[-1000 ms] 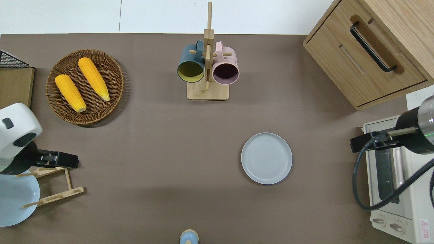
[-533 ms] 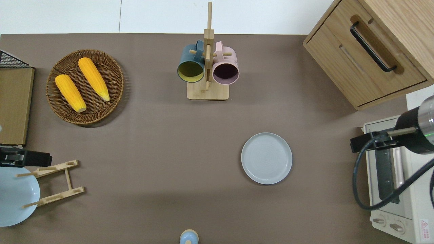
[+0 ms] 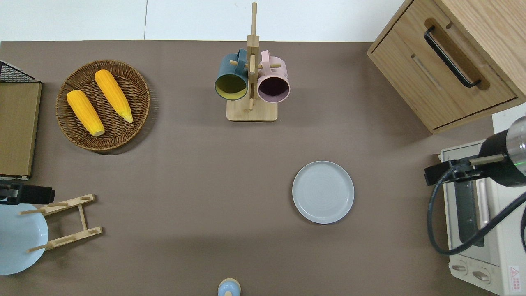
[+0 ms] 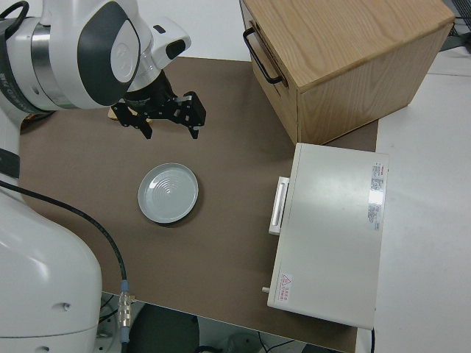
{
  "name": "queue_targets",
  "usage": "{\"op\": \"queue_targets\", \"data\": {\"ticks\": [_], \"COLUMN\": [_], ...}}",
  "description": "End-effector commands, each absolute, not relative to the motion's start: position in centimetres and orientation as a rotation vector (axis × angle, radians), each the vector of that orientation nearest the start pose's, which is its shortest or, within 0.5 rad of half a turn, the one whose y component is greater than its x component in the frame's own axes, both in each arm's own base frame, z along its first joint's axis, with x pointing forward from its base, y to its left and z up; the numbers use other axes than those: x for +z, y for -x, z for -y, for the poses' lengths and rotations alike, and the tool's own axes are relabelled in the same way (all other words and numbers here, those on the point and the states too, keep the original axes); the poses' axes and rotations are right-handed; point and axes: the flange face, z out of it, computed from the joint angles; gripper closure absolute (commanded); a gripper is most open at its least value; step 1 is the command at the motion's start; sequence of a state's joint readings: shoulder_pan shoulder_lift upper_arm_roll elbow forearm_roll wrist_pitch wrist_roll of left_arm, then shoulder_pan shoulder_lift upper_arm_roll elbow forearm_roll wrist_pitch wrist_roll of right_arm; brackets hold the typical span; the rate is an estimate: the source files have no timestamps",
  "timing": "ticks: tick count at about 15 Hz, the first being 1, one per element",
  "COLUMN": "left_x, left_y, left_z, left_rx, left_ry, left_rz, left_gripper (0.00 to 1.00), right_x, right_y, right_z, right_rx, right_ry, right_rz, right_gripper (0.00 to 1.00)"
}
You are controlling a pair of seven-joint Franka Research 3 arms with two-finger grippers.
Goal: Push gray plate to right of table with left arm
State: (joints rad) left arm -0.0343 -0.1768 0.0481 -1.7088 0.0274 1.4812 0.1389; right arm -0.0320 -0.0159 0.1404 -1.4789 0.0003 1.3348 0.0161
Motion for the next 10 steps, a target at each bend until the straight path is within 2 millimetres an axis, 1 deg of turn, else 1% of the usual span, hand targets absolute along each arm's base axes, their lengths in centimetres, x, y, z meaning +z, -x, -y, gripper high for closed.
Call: {"op": "queue_targets", "data": {"ticks": [1,4,10], "left_x": [65.01,65.74,66.01], "left_y": [-48.74,-48.78,-48.74], "left_z": [-0.97,-0.72,-0.57], "left_rx": [0.089,0.06,0.046], "left_ry": [3.158,3.153,3.144], "left_rz": [-0.039,-0.043,-0.046], "left_gripper": [0.01,0.01,0.01], "right_x": [66.04,66.04,66.04], "right_y": [-51.82,-51.83,-51.83], "right_z": [-5.66,-5.58,-5.58], "right_rx": [0.208,0.208,0.208], "right_ry": [3.14,3.14,3.14], "right_rz": [0.121,0.119,0.119], "right_gripper": [0.017,0.017,0.017]}}
